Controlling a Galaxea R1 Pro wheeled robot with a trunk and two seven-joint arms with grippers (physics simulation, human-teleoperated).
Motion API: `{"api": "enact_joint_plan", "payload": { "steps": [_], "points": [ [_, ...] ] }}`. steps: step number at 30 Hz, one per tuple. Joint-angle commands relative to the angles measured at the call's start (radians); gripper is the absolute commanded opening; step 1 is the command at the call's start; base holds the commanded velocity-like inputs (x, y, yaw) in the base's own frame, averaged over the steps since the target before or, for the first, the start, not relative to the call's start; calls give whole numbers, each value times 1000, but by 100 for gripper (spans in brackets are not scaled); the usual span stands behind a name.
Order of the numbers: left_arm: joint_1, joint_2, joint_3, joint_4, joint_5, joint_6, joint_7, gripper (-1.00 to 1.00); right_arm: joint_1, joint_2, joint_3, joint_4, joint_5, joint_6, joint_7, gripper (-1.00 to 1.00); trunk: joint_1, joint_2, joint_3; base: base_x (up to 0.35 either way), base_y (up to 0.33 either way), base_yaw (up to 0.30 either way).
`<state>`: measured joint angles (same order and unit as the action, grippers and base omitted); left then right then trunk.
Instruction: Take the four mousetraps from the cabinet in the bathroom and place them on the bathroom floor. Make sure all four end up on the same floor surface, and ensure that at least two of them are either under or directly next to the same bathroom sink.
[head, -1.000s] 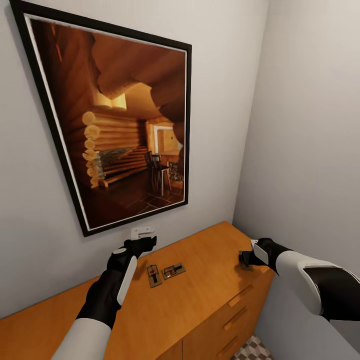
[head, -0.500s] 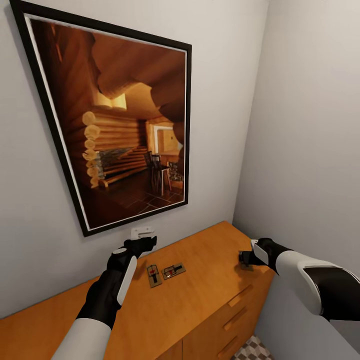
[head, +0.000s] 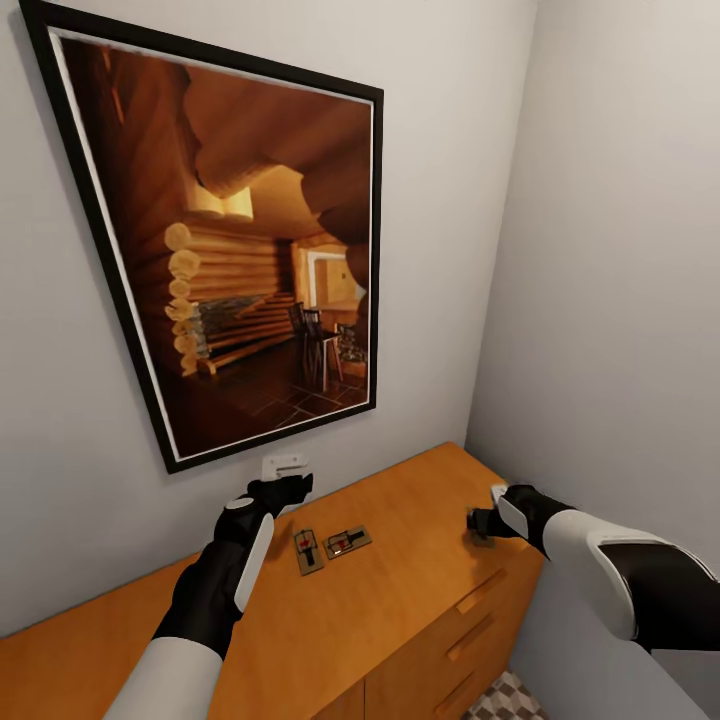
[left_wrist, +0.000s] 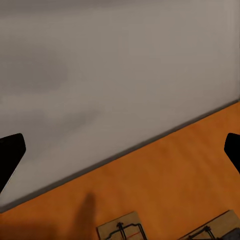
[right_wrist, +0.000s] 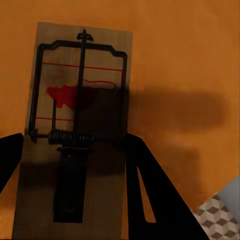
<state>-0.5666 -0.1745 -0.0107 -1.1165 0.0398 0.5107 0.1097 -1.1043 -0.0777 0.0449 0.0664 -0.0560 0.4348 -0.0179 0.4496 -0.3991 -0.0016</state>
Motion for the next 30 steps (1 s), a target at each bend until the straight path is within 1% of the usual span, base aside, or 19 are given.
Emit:
{"api": "enact_joint_plan", "payload": {
  "steps": [1,3,10,15,30],
  "points": [
    [1,0,-2,-1,8,4,7,100,5,6,10,4,0,1,-8,-100,0,-1,0,0,0,0],
    [2,0,-2,-2,11,-5,8,100,16,17,20,4,-4,13,-19,-100,0,-1,0,0,0,0],
    [4,0,-3,-2,12,-44,12,100,14,57,29,4,-18,51,-33,-100,0,-1,0,0,0,0],
    [4,0,-3,-1,12,-72,12,100,14,85,32,-18,-28,44,-34,-100,0,-1,0,0,0,0],
    [4,0,-3,0,12,-76,9,100,14,82,37,-103,-57,50,-36,-100,0,-1,0,0,0,0]
  ]
}}
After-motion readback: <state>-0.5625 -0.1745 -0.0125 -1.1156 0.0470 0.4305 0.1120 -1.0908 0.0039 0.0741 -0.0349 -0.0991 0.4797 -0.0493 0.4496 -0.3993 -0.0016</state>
